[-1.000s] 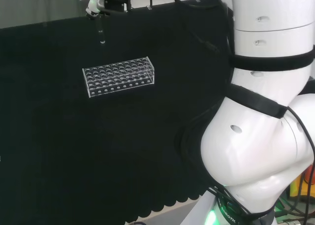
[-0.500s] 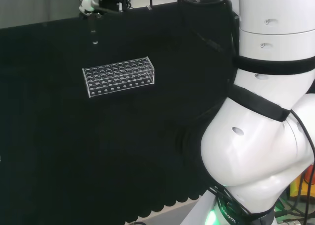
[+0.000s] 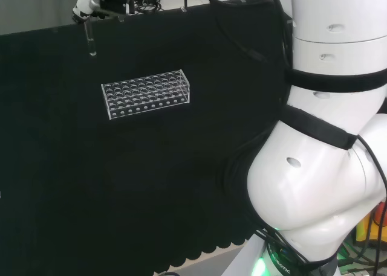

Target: Shake the test tube.

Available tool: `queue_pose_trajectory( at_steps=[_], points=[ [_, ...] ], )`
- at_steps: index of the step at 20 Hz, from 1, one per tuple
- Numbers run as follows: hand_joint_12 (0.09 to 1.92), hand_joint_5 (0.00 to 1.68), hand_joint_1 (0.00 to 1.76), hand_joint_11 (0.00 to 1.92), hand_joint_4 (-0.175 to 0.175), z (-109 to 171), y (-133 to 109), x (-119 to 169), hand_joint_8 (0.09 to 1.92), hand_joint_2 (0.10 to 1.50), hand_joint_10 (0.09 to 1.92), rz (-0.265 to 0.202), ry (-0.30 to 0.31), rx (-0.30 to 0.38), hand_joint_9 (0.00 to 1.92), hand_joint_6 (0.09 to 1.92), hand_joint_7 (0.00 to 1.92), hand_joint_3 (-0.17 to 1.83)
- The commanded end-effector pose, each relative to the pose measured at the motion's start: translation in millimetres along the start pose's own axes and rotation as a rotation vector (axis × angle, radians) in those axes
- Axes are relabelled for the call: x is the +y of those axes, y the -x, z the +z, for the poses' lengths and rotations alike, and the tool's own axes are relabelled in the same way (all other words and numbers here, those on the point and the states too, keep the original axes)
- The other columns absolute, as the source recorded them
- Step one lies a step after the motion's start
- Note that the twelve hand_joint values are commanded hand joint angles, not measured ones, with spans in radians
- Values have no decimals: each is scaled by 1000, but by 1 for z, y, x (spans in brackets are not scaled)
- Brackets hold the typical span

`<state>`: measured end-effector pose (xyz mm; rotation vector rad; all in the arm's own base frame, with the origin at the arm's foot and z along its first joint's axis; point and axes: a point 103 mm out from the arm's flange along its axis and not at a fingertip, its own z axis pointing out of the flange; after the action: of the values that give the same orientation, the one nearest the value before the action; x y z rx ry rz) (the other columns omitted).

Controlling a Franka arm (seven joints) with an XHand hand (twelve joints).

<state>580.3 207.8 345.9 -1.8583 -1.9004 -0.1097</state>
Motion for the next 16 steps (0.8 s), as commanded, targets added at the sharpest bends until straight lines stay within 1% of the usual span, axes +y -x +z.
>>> queue_pose_trajectory(
  at_steps=[1,4,9,11,12,14,16],
  points=[
    [1103,1262,1216,1028,-175,-22,60,-12,629,713,664,102,38,-15,1560,639,1635,564],
    [1103,1262,1216,1027,-175,-41,103,-18,628,713,664,176,75,-40,1560,638,1635,565],
    [1104,1263,1216,1027,-175,-72,166,-33,627,712,663,262,122,-106,1559,638,1635,566],
    [1104,1263,1217,1026,-175,-80,184,-38,627,712,662,299,137,-114,1560,637,1636,566],
    [1101,1269,1254,1023,-175,-84,192,-40,640,670,660,318,145,-118,1557,644,1528,633],
    [1108,1258,1234,1023,-175,-91,205,-43,673,678,660,352,158,-121,1559,665,1565,629],
    [1113,1255,1220,1022,-175,-96,213,-45,669,693,660,372,168,-120,1561,666,1604,606]
  ],
)
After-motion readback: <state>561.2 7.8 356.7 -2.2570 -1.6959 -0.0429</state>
